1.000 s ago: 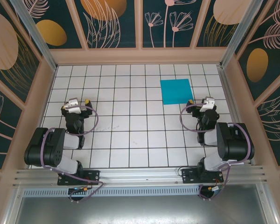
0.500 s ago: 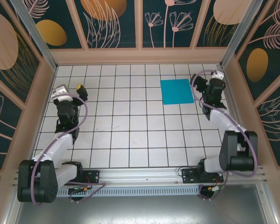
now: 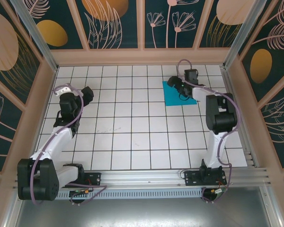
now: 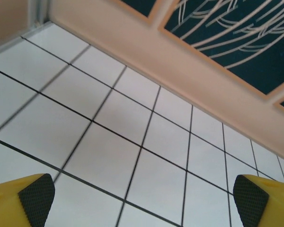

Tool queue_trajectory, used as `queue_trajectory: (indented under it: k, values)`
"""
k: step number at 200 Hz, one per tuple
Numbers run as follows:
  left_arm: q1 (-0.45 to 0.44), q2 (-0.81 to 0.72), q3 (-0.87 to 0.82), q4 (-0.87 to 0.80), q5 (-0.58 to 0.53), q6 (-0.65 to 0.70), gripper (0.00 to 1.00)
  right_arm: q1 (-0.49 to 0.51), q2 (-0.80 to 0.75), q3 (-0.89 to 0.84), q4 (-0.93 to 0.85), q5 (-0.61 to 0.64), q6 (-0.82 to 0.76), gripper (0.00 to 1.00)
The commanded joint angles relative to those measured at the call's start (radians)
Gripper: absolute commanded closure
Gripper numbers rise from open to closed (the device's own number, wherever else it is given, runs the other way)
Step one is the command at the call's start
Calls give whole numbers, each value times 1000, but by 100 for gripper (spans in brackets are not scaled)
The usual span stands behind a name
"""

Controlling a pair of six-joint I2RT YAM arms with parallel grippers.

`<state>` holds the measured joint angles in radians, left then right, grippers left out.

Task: Fold a paper plane with a square sheet of paper (pick it up from the middle)
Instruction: Move the square sheet of paper to the center of the table.

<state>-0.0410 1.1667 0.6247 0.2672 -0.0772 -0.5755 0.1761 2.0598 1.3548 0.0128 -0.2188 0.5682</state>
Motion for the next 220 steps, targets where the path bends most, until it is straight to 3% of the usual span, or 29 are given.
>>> queue_trajectory:
  k: [1,58,109,144,195,220]
  values:
    - [6,30,45,-33,103,-38,1,24,57,89,-114,-16,36,11]
    - [6,89,73,-39,173,-50,1,48,125,147,-200,39,42,11]
    - [5,133,70,-33,221,-93,1,115,82,30,-226,36,57,13]
    - [3,141,34,-9,260,-147,2,250,-20,-144,-210,42,124,13]
    - [-36,133,-10,6,293,-181,2,554,-157,-342,-189,61,348,13]
    - [-73,134,-20,5,291,-192,2,586,-206,-312,-210,78,361,13]
